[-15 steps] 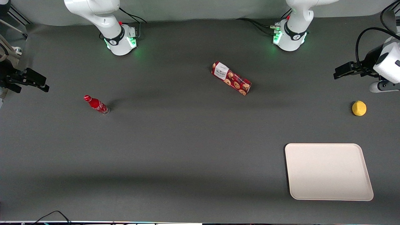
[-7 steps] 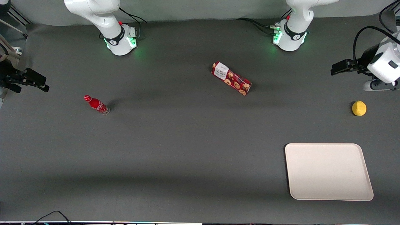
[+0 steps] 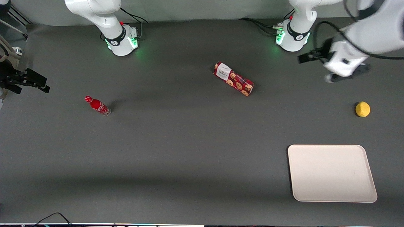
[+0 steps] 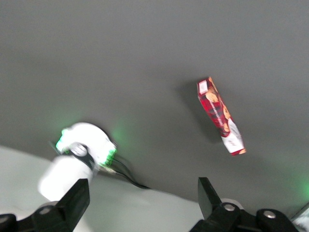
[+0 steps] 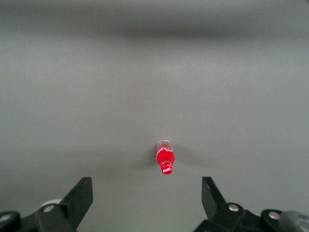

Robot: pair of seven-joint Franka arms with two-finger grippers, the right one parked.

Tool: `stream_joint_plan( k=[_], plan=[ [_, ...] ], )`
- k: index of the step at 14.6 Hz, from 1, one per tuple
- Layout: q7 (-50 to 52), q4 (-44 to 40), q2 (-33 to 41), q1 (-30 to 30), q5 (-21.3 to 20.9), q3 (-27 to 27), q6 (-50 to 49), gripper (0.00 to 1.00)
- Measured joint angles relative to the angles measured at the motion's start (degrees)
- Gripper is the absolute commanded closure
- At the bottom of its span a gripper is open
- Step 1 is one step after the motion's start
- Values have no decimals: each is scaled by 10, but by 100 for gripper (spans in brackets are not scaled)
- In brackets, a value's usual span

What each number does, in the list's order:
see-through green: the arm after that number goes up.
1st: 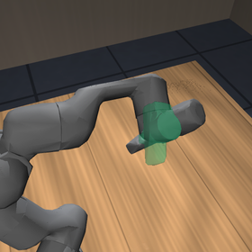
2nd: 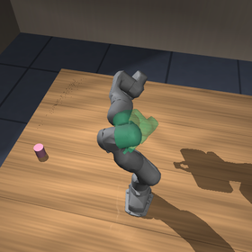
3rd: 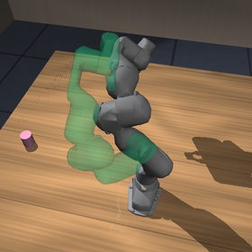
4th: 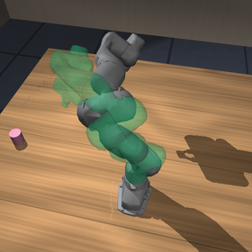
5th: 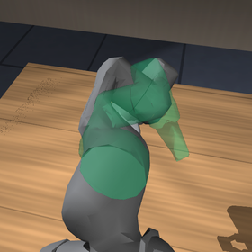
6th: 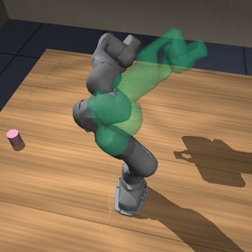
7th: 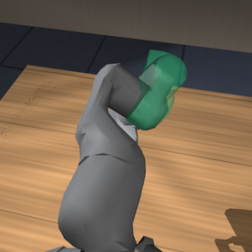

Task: Place red cookie box on tray
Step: 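Lower the open left gripper over the red cookie box and close it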

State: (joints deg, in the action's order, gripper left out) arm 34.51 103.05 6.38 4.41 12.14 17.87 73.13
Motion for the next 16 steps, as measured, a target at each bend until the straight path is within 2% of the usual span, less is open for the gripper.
stream_joint_plan(
  k=[3,6,11,14,16],
  plan=[
    [192,78,13,-5,34,108,86,0],
    [323,170,10,-7,49,188,217,0],
    [371,299,-7,-7,75,248,412,0],
    [409,363,-45,-7,77,304,558,0],
    [418,386,-78,-14,77,319,625,0]
  ],
)
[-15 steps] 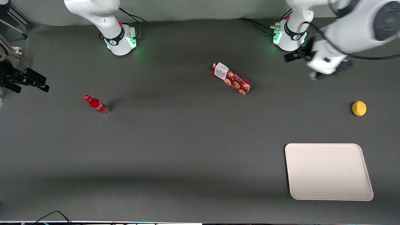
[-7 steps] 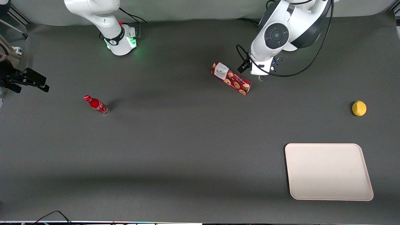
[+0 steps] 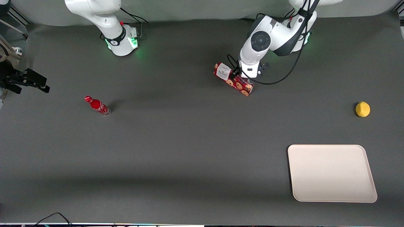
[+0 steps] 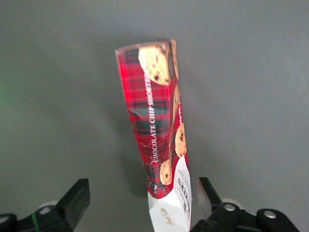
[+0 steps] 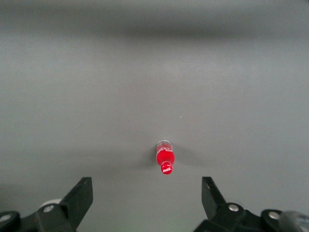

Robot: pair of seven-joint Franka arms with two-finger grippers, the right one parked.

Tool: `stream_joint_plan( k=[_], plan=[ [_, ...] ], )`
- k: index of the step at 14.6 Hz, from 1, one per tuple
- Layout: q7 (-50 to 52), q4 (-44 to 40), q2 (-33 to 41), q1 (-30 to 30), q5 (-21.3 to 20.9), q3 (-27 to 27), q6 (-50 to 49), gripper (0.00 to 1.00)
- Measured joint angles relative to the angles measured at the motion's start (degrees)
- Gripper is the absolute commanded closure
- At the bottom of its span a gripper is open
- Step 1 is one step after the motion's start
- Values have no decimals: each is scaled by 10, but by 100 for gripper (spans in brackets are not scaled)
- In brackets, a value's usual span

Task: Place red cookie box on tray
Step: 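Lower the open left gripper over the red cookie box and close it, then lift the red cookie box with the left gripper and carry it toward the tray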

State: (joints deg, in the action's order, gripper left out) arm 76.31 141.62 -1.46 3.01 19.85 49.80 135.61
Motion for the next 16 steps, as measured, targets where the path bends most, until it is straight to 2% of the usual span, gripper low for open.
stream_joint_plan(
  k=[5,6,8,9,16],
  plan=[
    [0,37,-66,-21,-12,1,115,0],
    [0,41,-76,-24,-18,1,128,11],
    [2,42,-95,-26,-34,1,143,91],
    [6,42,-102,-26,-39,0,149,100],
    [37,38,-117,-24,-91,-35,160,100]
  ],
)
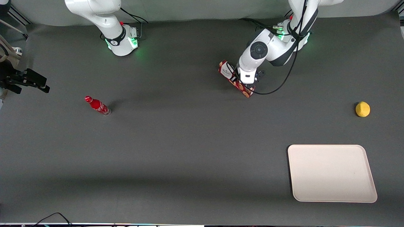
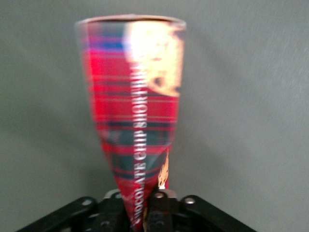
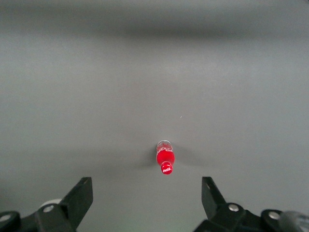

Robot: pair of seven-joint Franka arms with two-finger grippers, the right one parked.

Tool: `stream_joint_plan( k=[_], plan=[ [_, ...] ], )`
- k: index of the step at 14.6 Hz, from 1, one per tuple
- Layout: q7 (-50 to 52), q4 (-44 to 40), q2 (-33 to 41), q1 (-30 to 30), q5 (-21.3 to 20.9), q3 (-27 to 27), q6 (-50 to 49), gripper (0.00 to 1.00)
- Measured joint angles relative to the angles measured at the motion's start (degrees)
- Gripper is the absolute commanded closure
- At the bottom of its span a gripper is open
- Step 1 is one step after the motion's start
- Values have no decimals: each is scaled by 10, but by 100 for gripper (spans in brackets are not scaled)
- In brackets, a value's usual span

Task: Place red cookie box on tray
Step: 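Lift the red cookie box with the left gripper and carry it toward the tray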

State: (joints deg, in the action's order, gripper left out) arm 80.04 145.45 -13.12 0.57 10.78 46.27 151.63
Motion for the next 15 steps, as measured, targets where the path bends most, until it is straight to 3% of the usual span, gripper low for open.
stream_joint_plan(
  k=[4,10,15],
  plan=[
    [-6,-25,9,6,-31,-39,-38,100],
    [-167,-210,51,19,-41,-167,-319,100],
    [-365,-412,74,21,-50,-290,-572,100]
  ],
)
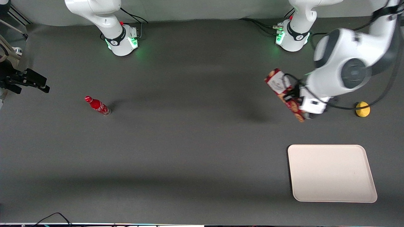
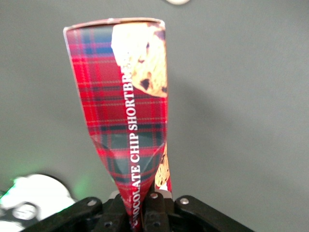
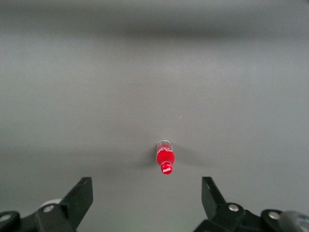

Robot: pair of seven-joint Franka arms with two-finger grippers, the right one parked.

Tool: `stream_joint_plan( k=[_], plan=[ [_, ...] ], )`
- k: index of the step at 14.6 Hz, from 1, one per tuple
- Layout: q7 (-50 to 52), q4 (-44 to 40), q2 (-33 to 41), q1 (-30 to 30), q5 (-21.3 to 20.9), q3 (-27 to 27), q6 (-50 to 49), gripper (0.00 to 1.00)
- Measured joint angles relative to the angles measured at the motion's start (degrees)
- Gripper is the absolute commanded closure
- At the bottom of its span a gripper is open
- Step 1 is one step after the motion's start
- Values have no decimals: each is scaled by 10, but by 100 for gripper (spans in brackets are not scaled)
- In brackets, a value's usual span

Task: Place red cookie box on tray
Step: 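Lift the red cookie box with the left gripper and carry it toward the tray, then lower the held box onto the cream tray's edge with the left gripper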

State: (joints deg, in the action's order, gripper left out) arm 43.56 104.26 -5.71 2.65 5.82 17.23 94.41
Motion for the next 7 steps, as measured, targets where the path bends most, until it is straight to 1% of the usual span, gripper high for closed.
stream_joint_plan(
  k=[2,4,7],
  plan=[
    [-87,-64,0,1,-19,-52,-47,100],
    [-169,-114,-6,2,-48,-96,-67,100],
    [-288,-211,-54,4,-79,-153,-98,100]
  ],
)
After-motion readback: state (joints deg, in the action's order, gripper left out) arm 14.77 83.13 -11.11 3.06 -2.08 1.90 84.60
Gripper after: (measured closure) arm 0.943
